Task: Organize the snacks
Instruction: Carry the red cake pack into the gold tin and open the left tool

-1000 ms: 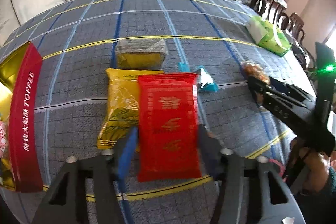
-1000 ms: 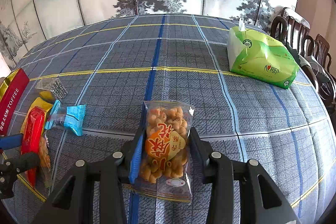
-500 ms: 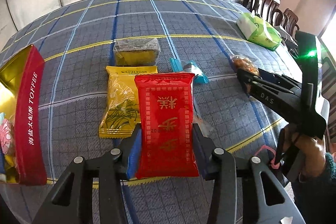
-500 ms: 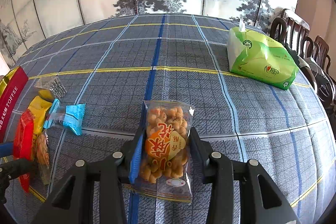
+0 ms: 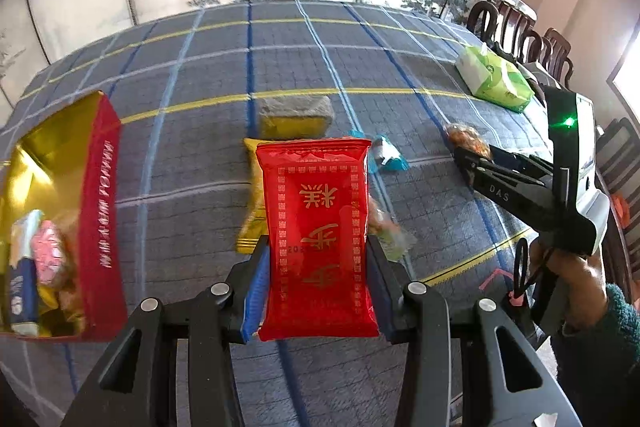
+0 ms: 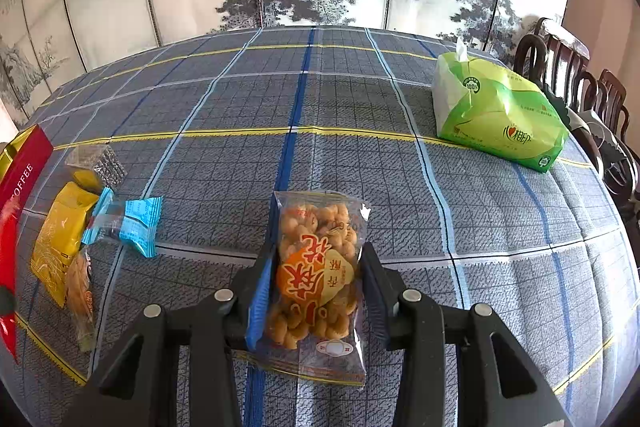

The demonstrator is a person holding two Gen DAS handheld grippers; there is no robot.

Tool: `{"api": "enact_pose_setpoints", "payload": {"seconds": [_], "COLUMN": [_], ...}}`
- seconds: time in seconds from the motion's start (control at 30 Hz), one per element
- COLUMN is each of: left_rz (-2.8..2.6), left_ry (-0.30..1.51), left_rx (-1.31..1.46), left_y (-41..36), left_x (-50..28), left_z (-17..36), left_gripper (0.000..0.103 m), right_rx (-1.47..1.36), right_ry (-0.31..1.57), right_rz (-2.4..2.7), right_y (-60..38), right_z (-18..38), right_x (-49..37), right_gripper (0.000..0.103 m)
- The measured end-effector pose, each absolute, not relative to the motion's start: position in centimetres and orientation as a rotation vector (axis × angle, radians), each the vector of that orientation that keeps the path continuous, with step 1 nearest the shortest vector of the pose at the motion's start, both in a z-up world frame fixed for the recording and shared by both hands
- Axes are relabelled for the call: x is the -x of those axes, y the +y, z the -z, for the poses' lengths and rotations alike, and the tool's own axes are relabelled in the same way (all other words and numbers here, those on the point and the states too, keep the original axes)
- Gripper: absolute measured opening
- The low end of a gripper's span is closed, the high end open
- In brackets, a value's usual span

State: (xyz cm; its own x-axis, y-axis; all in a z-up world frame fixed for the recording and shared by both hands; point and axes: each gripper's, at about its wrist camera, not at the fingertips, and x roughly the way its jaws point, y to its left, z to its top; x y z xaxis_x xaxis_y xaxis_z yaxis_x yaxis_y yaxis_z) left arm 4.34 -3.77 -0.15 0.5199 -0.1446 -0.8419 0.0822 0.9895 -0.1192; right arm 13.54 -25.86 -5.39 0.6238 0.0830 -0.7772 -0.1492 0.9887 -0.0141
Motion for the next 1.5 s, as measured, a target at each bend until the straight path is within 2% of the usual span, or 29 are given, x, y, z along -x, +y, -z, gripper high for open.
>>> {"api": "enact_pose_setpoints", "payload": {"seconds": [0.2,0.63,1.03,1.5], "left_rz": [0.074,-0.183,-0.332,-0.361], "left_ry": [0.985,0.964,1.025,1.059], "left_rx": [0.066,0.133,0.14,0.16], "left_y": [-1.1,10.2,17.3,20.0], "left_x": [-3.9,-3.1,-1.9,-1.0], "left_z": [-1.5,-3.3,-0.9,0.7], "left_gripper": [0.041,0.041,0.041,0.041], "right_rx": [0.08,0.082,0.082,0.085], "right_ry": [0.888,0.888,0.888,0.888], "right_rz": [-0.133,-0.132,-0.132,-0.128], "right_y": [-25.8,-25.8,-25.7,-25.7], "right_z": [5.4,5.4,5.4,5.4], "right_x": [-13.5,-13.5,-13.5,-13.4], "right_gripper": [0.042,0.042,0.042,0.042]}}
